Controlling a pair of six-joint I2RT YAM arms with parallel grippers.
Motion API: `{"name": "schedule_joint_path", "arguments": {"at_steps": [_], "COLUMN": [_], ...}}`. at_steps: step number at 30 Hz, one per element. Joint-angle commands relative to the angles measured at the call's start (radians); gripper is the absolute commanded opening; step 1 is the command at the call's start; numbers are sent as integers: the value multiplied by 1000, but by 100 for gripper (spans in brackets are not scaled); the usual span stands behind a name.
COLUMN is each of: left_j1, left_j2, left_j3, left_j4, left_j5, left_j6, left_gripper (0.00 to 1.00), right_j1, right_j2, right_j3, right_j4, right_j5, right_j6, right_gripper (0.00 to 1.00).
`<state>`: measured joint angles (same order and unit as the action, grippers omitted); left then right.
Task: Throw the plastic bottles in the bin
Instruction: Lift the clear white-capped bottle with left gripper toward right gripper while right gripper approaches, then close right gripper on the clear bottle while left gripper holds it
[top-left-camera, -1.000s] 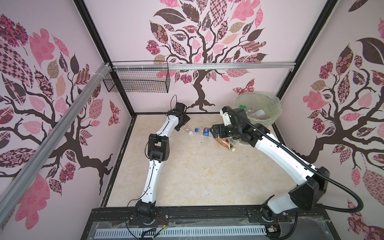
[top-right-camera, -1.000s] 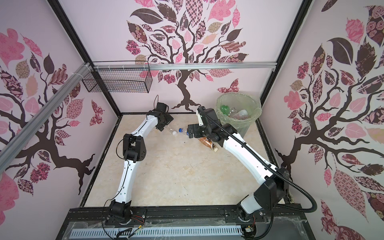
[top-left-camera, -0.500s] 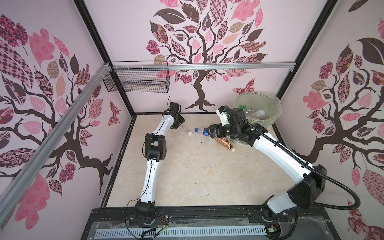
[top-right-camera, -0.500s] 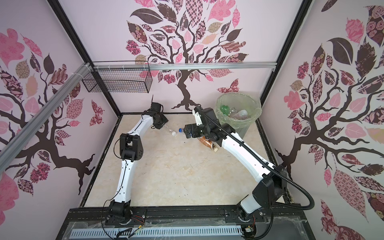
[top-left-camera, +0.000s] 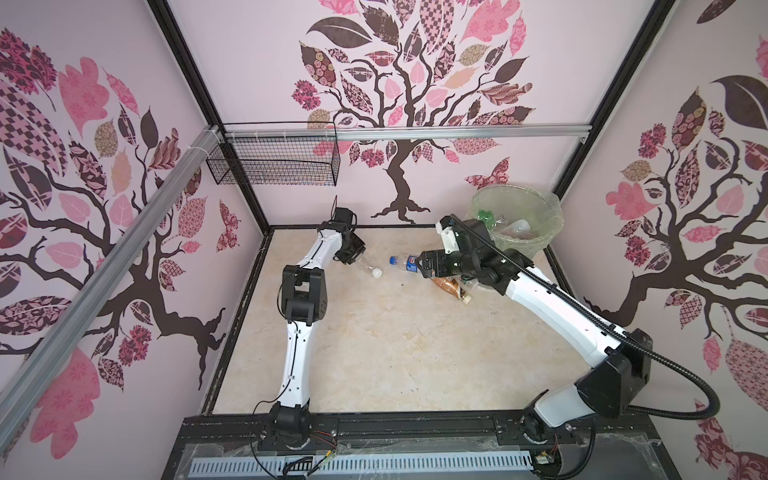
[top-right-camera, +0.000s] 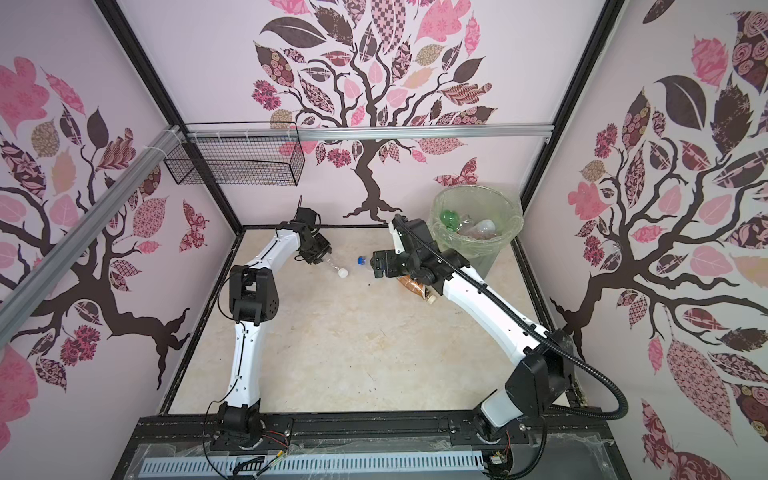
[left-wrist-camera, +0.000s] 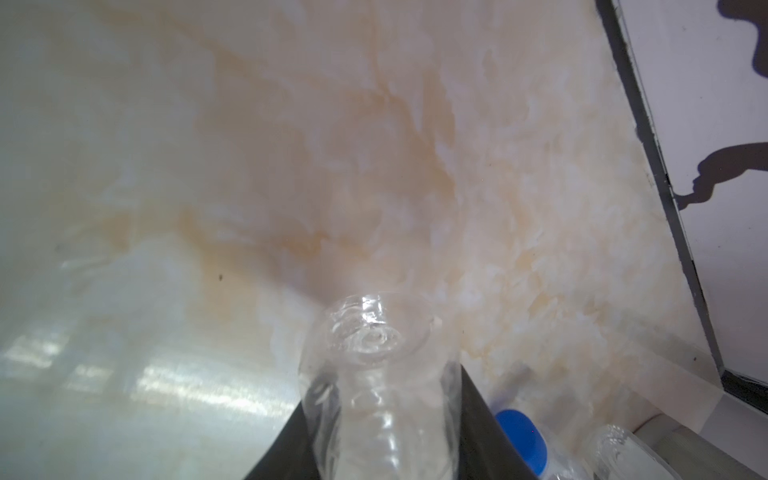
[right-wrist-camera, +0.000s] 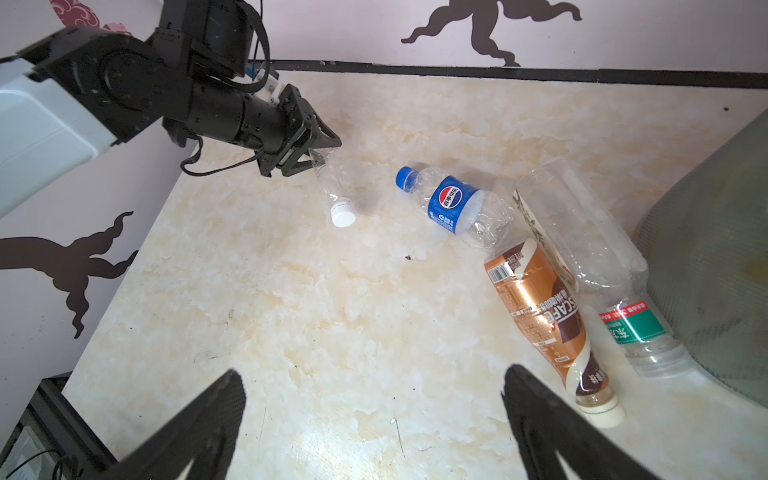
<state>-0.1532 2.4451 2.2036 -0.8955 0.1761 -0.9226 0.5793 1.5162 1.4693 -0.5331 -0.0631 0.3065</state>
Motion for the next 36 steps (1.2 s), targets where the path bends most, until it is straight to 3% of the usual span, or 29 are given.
{"name": "schedule_joint_path", "arguments": {"at_steps": [1, 11, 18, 25, 36], "left_j1": [-11, -75, -147, -180, -218], "left_j2": [-151, -495, -661, -760, -793], "left_j3": [-107, -381, -543, -607, -593], "left_j4": [19, 67, 98, 117, 120], "left_j5": [71, 151, 192, 205, 229], "left_j6": [-78, -130, -128, -141, -172], "left_gripper": [39, 40, 39, 40, 40], "right_j1": [4, 4, 4, 9, 49], "right_j2": [13, 99, 145, 141, 125], "right_j3": [61, 159, 225, 159, 109], "right_j4": [-45, -73, -103, -38, 26], "right_j5": [-17, -158, -244, -335, -370], "right_j6": [38, 160, 231, 275, 315], "right_gripper": [100, 100, 99, 100, 97]}}
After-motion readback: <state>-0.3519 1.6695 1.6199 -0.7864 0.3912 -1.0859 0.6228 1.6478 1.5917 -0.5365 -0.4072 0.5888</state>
